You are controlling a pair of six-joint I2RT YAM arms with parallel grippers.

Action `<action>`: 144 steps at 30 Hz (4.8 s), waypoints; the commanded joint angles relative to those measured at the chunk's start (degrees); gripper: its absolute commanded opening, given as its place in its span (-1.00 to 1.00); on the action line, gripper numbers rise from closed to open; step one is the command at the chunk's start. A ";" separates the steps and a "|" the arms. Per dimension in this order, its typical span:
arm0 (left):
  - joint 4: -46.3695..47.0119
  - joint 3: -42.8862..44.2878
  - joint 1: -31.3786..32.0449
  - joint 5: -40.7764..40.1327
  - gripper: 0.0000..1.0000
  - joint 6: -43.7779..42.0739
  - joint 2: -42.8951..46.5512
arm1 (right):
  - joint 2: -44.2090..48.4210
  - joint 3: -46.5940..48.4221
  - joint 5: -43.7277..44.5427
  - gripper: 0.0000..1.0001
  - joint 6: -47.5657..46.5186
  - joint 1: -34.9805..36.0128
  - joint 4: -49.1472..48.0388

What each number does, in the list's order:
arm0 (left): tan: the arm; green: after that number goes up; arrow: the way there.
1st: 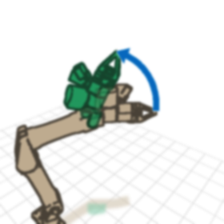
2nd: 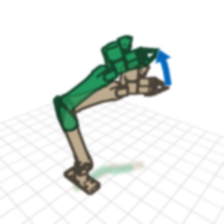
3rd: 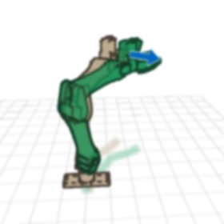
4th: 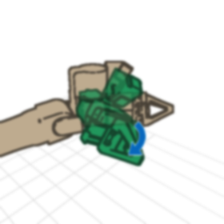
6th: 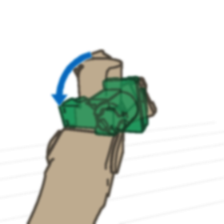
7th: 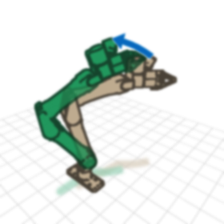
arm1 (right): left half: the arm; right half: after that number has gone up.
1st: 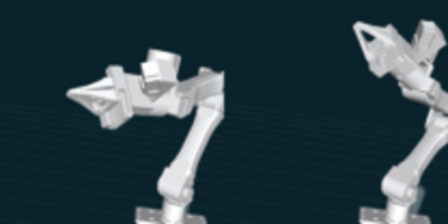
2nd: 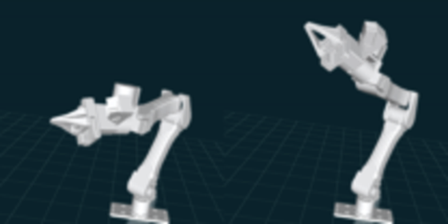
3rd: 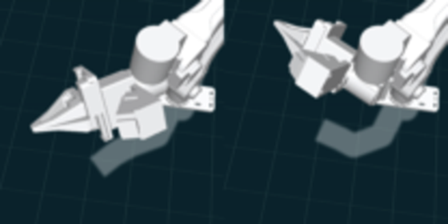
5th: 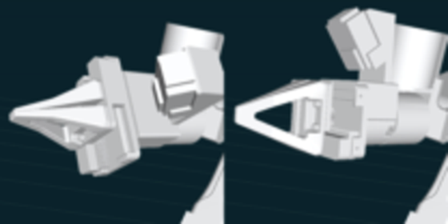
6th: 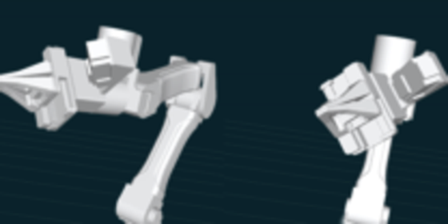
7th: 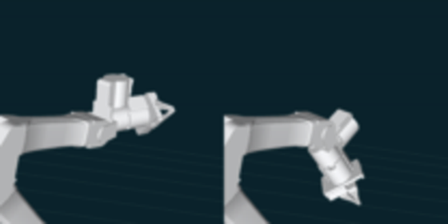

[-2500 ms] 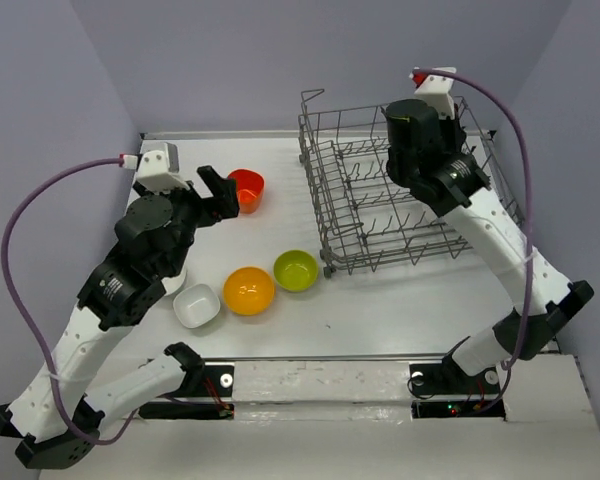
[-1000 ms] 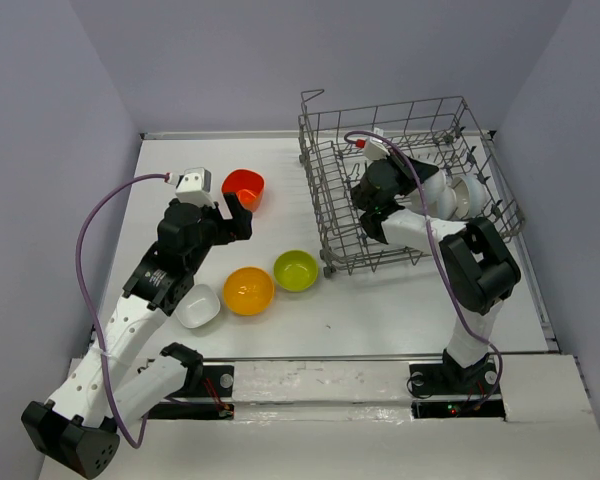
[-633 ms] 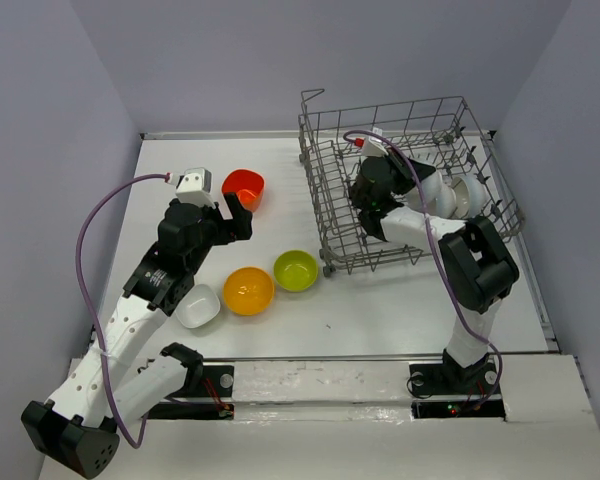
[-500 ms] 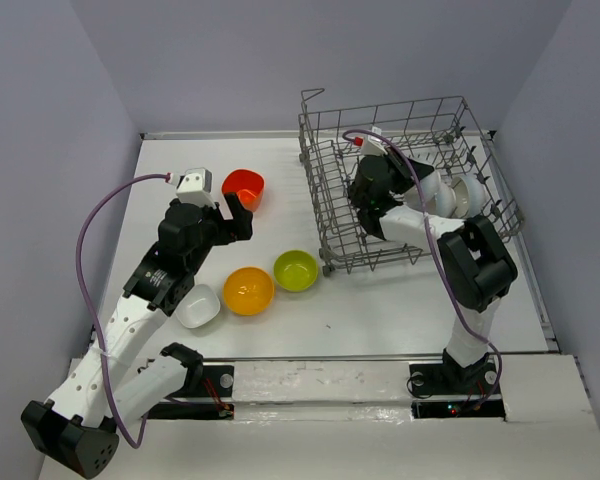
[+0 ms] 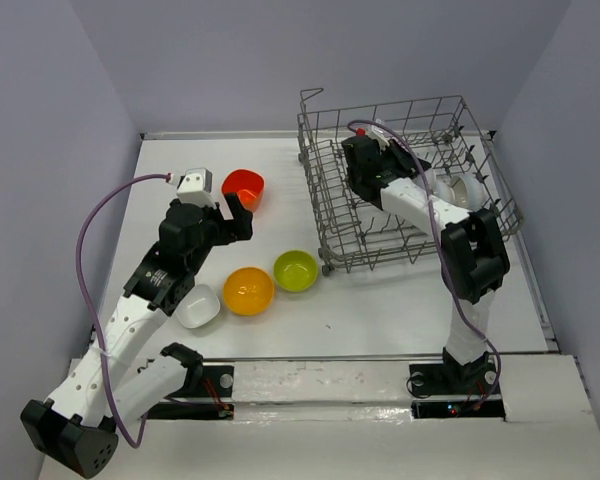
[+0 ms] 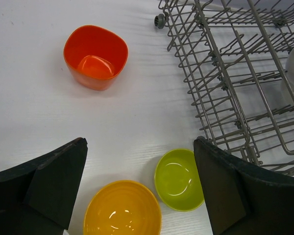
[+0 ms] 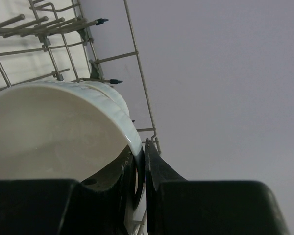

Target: Load the bowls into the dish rack

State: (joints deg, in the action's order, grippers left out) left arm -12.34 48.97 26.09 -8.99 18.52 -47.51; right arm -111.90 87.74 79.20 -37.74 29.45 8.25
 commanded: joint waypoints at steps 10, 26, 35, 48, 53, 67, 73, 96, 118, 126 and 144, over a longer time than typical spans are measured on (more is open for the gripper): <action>1.70 -0.28 0.90 -0.76 0.98 -0.51 0.05 | 5.72 0.59 -4.32 -0.98 15.77 -0.10 19.52; 1.79 -0.37 0.90 -0.59 0.98 -0.59 -0.31 | 11.61 -11.45 1.75 -0.98 -3.30 -0.10 0.19; 1.79 -0.37 0.81 -0.59 0.98 -0.68 -0.39 | 10.91 -15.06 2.45 -0.98 -10.25 -0.10 -9.57; 1.79 -0.45 1.16 -0.59 0.98 -0.68 -0.48 | 4.67 -11.55 2.45 -0.98 -10.16 0.43 -9.57; 1.70 -0.28 1.42 -0.67 0.98 -0.68 -0.75 | 3.27 -10.93 2.36 -0.98 -10.25 0.43 -9.57; 1.62 -0.37 1.78 -0.85 0.98 -0.77 -0.83 | 1.68 -10.75 2.10 -0.68 -9.64 1.49 -9.57; 1.70 -0.37 1.69 -0.76 0.98 -0.77 -1.01 | 0.54 -10.67 2.19 -0.48 -9.55 2.53 -9.48; 1.70 -0.45 1.86 -0.85 0.98 -0.86 -0.92 | -2.18 -10.14 2.45 -0.08 -9.28 3.07 -8.43; 1.62 -0.45 1.86 -1.11 0.98 -0.86 -0.92 | -3.15 -8.64 1.31 0.26 -4.19 3.59 -2.89; 1.62 -0.45 1.78 -1.20 0.98 -0.86 -1.01 | -3.59 -8.20 0.87 0.58 -3.13 3.59 -1.92; 1.44 -0.45 1.86 -1.64 0.98 -1.03 -1.19 | -0.69 -1.97 -4.93 0.79 9.87 5.26 11.25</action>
State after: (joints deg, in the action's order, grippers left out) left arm -12.49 48.71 27.66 -9.65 18.46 -48.69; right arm -114.93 81.87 78.65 -33.45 32.32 16.32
